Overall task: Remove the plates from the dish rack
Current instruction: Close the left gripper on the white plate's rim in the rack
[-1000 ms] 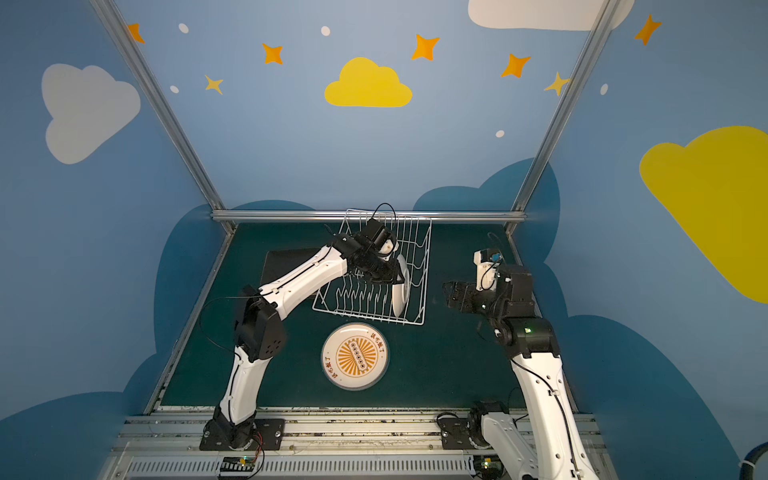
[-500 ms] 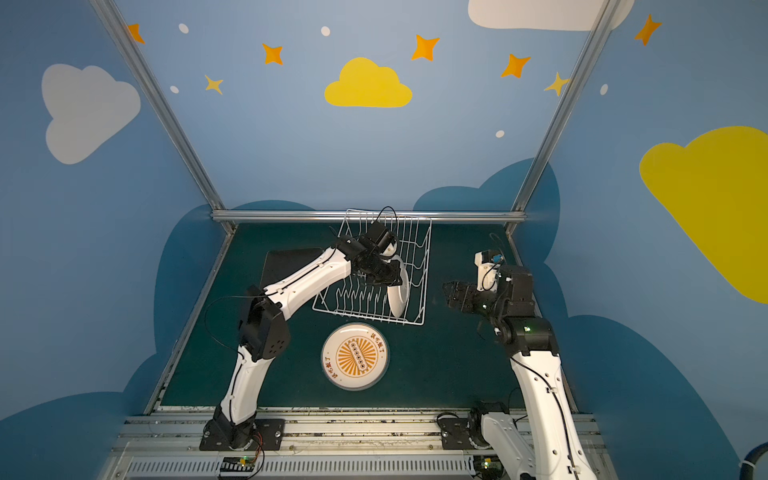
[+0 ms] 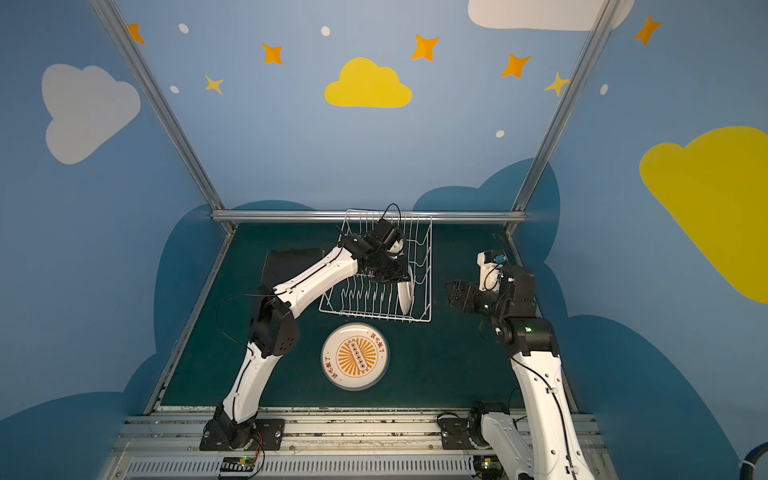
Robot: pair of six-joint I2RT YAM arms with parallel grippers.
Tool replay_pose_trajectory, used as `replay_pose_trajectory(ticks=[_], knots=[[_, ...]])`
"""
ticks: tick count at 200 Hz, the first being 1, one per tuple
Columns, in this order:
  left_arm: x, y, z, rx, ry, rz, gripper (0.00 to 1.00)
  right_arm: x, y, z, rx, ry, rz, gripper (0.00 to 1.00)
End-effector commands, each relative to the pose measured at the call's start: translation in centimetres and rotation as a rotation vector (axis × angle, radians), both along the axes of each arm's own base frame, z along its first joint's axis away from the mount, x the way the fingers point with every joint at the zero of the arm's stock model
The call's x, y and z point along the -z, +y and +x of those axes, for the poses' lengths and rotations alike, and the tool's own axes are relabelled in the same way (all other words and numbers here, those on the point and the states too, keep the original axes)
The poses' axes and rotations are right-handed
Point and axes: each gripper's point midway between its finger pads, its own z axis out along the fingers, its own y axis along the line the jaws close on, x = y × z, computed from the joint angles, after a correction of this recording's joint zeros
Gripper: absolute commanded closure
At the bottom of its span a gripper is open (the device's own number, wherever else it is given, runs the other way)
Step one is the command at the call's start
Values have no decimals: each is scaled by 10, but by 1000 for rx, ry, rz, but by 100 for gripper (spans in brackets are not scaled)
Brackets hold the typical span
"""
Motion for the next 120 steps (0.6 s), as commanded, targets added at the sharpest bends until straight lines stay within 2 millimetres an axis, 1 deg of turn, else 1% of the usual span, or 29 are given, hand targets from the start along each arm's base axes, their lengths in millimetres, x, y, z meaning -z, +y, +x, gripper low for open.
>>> replay_pose_trajectory(ticks=[1,36,58,91,120], knots=[[6,-17,11,-3,-5,-42,97,-1,0,-1,-11,-11,-1,10],[6,-25,16,2,-3,-58,97,-1,-3,-1,-15,-2,-8,10],[-2,-26,16,7,-8,-65,97,0,-3,1,-13,4,3,10],[-23,-22,13,14,-35,-78,97,0,-3,3,-12,4,17,10],[-46,-18,11,20,-73,-97,97,0,-3,6,-8,4,24,10]])
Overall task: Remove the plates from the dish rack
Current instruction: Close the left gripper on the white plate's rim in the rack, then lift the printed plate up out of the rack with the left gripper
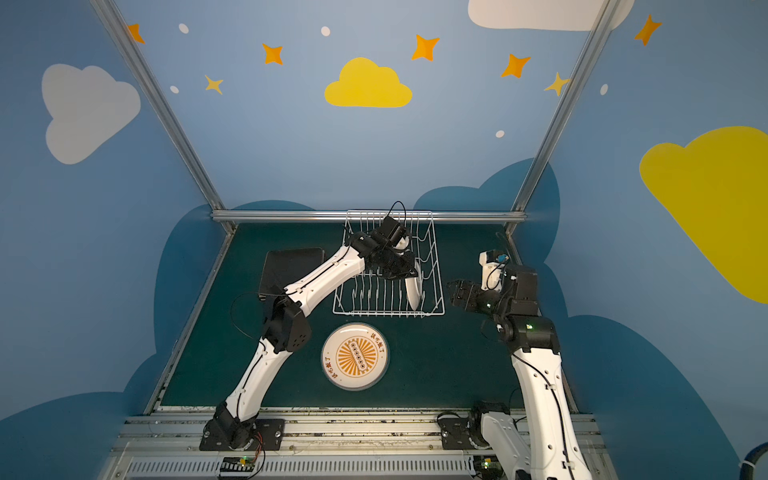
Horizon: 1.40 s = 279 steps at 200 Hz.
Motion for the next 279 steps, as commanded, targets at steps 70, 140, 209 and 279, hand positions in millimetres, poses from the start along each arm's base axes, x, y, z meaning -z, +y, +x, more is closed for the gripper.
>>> replay_pose_trajectory(ticks=[70,140,209,279], knots=[[-98,11,-6,15,-156,-108,97,-7,-1,3,16,-10,24,10],[-139,24,-16,37,-250,-122,97,-15,-3,4,44,-14,51,9],[-183,55,-31,114,-507,-19,97,-25,0,7,65,1,118,7],[-218,96,-68,279,-935,44,97,-41,17,17,5,32,230,7]])
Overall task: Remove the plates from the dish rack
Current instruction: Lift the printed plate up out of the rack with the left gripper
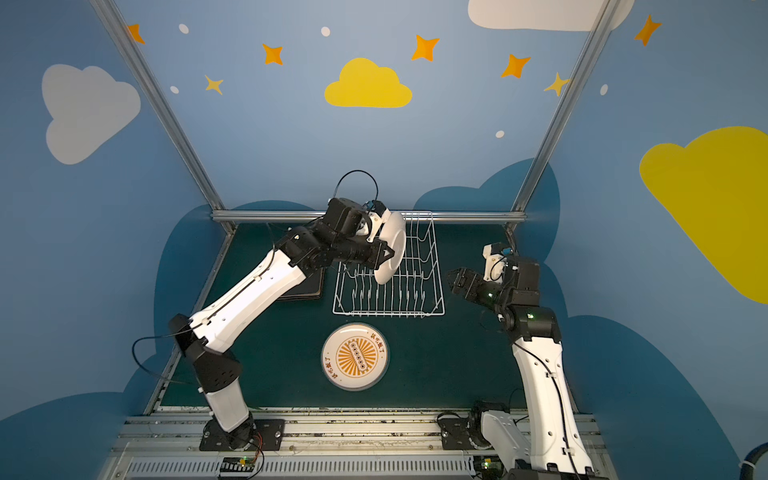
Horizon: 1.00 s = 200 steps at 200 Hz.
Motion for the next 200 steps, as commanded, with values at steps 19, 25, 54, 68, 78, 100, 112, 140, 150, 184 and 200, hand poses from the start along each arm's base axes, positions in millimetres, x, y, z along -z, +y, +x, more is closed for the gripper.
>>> replay_pose_trajectory(ticks=[19,25,54,68,78,100,112,140,150,184,200], knots=[[-51,22,-15,94,-411,-10,97,-31,15,4,-55,-40,111,7],[-51,27,-18,94,-443,-7,97,-33,18,5,-64,-41,128,7],[-43,47,-32,101,-564,27,97,-37,27,9,-102,-33,190,7],[-41,55,-38,108,-603,53,97,-40,31,11,-120,-26,216,7],[-37,60,-42,123,-621,82,97,-44,34,12,-135,-26,235,7],[-27,67,-52,165,-662,138,97,-53,40,13,-162,-34,274,7],[-22,71,-57,185,-696,160,97,-55,46,13,-183,-21,295,7],[-8,75,-69,263,-811,256,97,-55,59,14,-228,13,320,7],[-2,76,-71,284,-847,307,97,-55,64,14,-240,19,324,7],[17,77,-75,342,-926,464,97,-57,83,14,-280,33,329,8],[26,76,-75,363,-974,543,97,-57,91,13,-298,44,326,8]])
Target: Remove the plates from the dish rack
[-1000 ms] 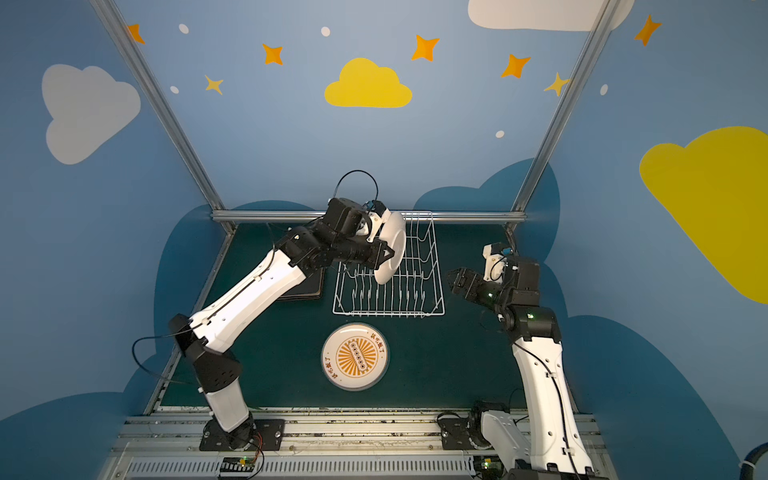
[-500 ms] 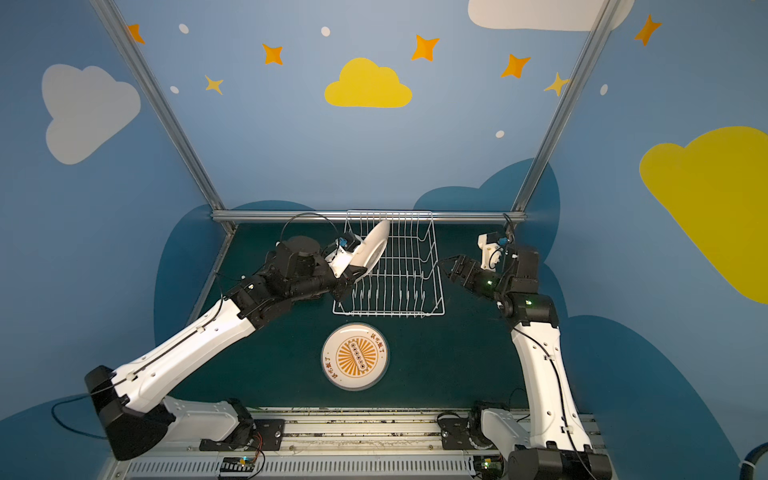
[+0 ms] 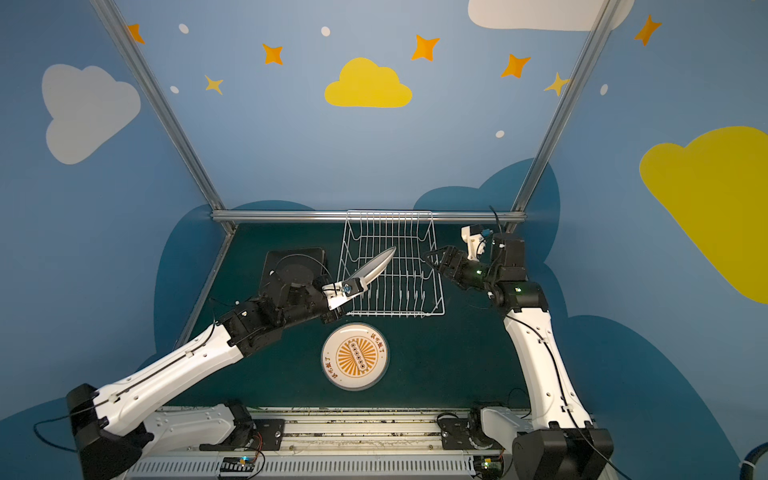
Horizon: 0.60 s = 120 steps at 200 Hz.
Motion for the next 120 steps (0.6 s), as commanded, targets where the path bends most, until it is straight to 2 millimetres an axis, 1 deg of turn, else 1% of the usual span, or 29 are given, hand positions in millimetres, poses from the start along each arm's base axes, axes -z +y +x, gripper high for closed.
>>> replay_pose_trajectory(ticks=[1,28,56,93,120], knots=[[-21,2,7,2,-212,71,97,-18,12,0,-32,-36,14,8],[-11,-4,8,12,-332,171,97,-12,23,-1,-65,-13,12,8],[-3,-12,9,31,-432,270,97,3,34,-3,-96,33,1,11],[5,-20,8,55,-508,344,97,27,47,-9,-154,122,-23,20],[13,-23,9,64,-535,391,97,41,55,-13,-181,210,-20,30]])
